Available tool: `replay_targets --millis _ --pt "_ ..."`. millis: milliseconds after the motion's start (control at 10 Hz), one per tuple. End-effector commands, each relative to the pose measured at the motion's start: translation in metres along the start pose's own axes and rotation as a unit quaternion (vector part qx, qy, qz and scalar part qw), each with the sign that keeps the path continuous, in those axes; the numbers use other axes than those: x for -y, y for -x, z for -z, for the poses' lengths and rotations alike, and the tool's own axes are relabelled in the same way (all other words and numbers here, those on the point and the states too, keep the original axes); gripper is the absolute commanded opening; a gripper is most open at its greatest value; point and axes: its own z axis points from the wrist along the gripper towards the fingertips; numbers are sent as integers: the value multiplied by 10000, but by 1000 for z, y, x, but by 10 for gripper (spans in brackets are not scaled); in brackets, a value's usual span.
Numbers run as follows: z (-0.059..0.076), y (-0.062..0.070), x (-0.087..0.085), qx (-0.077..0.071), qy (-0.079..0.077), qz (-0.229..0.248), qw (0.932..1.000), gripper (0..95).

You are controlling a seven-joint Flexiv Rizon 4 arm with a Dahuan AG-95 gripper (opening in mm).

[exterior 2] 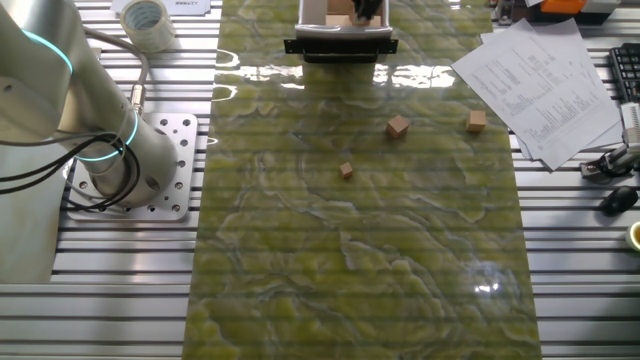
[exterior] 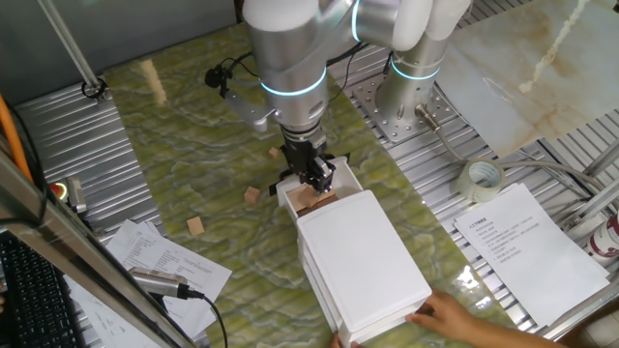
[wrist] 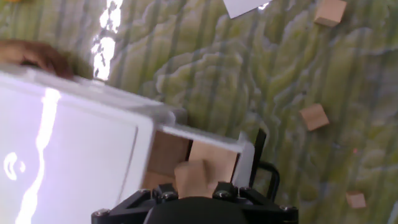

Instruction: Take something out of a drawer

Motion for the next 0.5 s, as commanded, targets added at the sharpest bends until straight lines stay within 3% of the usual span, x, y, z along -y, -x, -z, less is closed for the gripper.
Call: replay_targets --millis 100,500 --pt "-1 2 1 67 -32 22 10000 380" --pt "-12 12 11 253 -76 67 9996 380"
